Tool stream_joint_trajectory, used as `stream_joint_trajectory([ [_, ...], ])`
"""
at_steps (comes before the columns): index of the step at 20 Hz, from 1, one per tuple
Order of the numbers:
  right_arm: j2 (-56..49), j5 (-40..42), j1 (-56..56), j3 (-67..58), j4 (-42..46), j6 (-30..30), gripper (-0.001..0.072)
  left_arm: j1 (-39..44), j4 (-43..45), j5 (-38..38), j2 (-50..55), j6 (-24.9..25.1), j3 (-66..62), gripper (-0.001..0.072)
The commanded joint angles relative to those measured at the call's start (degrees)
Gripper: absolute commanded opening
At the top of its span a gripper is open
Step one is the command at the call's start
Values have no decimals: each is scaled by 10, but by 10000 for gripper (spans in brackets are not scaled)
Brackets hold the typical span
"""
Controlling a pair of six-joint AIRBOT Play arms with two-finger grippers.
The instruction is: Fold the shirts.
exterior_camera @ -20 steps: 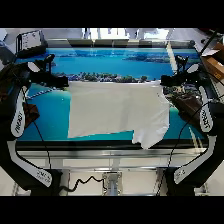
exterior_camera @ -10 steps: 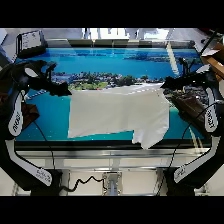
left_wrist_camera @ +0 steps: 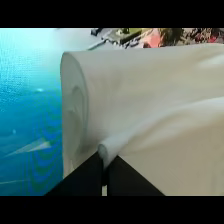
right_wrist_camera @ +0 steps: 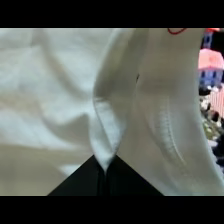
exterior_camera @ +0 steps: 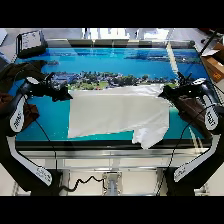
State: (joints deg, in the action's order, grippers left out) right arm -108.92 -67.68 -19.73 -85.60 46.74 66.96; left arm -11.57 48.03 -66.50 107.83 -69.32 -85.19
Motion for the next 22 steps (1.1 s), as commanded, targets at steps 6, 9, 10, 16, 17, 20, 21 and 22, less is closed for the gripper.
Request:
stream_joint_trajectory([
  [6, -17, 16, -2, 10, -33, 57, 63, -2, -17, -26, 15, -75, 2, 254],
  [9, -17, 17, -3, 7, -29, 57, 206, -5, -15, -26, 15, -75, 1, 488],
  [10, -16, 18, -3, 0, -21, 57, 206, -8, -13, -26, 15, -74, 0, 488],
  [16, -16, -10, -4, -108, 92, 85, 206, -38, 43, -82, 14, -77, -47, 488],
  [17, -14, -21, -3, -128, 103, 85, 206, -45, 48, -102, 14, -77, -70, 487],
  [20, -3, -37, -4, -177, 108, 85, 207, -59, 46, -150, 14, -100, -153, 488],
  [21, 0, -43, -3, -195, 108, 85, 206, -59, 46, -172, 14, -103, -186, 488],
  [22, 0, -58, -3, -214, 107, 85, 206, -59, 47, -194, 14, -103, -219, 488],
])
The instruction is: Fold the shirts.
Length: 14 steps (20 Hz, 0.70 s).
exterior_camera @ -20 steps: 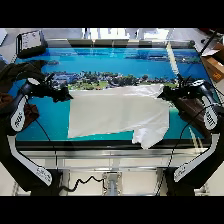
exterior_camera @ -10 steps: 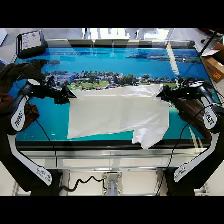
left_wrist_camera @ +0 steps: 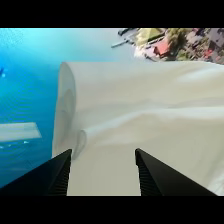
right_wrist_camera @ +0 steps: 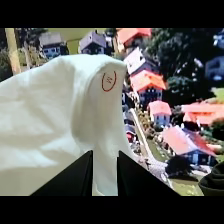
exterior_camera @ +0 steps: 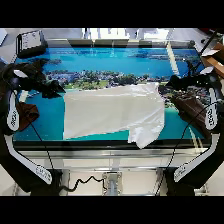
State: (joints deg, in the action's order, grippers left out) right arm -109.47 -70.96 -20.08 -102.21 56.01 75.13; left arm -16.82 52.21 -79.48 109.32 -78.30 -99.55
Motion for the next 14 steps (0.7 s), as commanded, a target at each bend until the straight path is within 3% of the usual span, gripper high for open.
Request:
stream_joint_trajectory([
  [1, 6, -48, 0, -68, 16, 1, 207, -7, 5, -89, -1, -13, -111, 487],
  [3, 13, -82, 0, -112, 27, -3, 207, -7, -5, -100, -8, -13, -179, 488],
  [5, 36, -85, 0, -153, 26, -21, 207, -7, -71, -50, -43, 7, -221, 479],
  [7, 84, -75, -4, -165, 9, -29, 207, -7, -89, -21, -109, 53, -221, 393],
  [14, 252, -137, -110, -113, -105, -29, 207, -87, -72, -76, -320, 38, -136, 404],
])
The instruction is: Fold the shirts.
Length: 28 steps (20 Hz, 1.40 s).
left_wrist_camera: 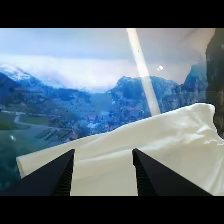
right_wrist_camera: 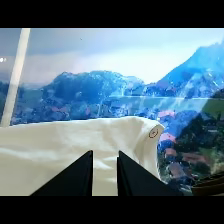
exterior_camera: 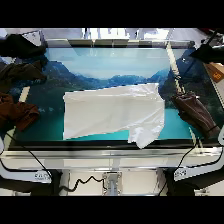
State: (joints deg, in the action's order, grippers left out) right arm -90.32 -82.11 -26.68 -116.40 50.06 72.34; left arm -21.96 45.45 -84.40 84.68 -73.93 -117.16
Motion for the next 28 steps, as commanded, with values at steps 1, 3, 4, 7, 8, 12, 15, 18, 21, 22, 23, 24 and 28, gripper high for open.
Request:
stream_joint_trajectory([
  [1, 80, -32, -62, 54, -51, 0, 207, -47, -4, -31, -91, -10, 63, 404],
  [3, 112, -34, -89, 118, -44, 2, 208, -52, 23, -30, -114, -14, 116, 404],
  [4, 123, -39, -93, 156, -32, 4, 214, -48, 50, -33, -118, -25, 149, 404],
  [7, 131, -62, -83, 267, -2, 14, 322, -41, 73, -29, -118, -29, 288, 460],
  [8, 131, -62, -74, 308, 14, 14, 323, -41, 73, -22, -118, -27, 350, 534],
  [12, 131, -59, -57, 468, 95, 14, 326, -41, 73, 32, -118, 18, 593, 584],
  [15, 131, -58, -57, 559, 91, 4, 340, -41, 73, 62, -118, 66, 696, 608],
  [18, 131, -51, -57, 623, 91, -9, 379, -41, 73, 94, -117, 95, 719, 651],
  [21, 131, -26, -57, 683, 91, -15, 436, -41, 73, 99, -116, 106, 719, 652],
  [22, 131, -10, -57, 705, 91, -15, 436, -41, 73, 99, -114, 106, 719, 652],
  [23, 131, 6, -57, 727, 91, -14, 436, -41, 73, 100, -112, 106, 721, 651],
  [24, 131, 21, -57, 744, 90, -14, 436, -41, 73, 101, -109, 106, 723, 651],
  [28, 130, 105, -49, 784, 52, -13, 435, -41, 73, 115, -102, 99, 723, 651],
])
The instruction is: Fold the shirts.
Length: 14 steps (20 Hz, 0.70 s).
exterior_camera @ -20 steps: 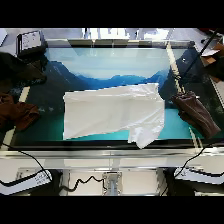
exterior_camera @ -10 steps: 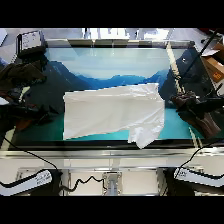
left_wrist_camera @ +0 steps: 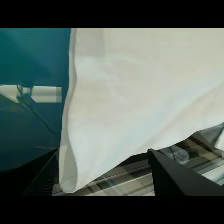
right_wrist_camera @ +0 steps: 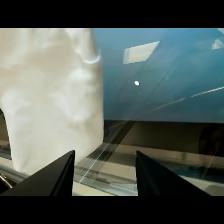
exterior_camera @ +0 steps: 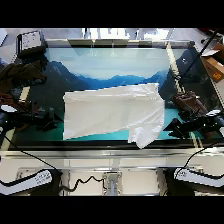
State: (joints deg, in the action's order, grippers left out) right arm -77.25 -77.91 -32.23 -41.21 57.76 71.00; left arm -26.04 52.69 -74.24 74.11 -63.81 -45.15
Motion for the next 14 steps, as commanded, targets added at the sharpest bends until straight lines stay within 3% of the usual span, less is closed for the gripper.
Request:
stream_joint_trajectory([
  [1, -1, 87, 22, 31, -25, 8, 435, 0, 0, 19, 3, -6, 3, 651],
  [7, -4, 230, 165, 31, -15, 67, 428, 1, 2, 27, 3, -9, 3, 651],
  [11, -9, 249, 176, 31, 9, 87, 225, 1, 40, 33, 3, -9, 3, 650],
  [14, -9, 249, 176, 31, 15, 85, 196, 1, 39, 34, 4, -9, 3, 647],
])
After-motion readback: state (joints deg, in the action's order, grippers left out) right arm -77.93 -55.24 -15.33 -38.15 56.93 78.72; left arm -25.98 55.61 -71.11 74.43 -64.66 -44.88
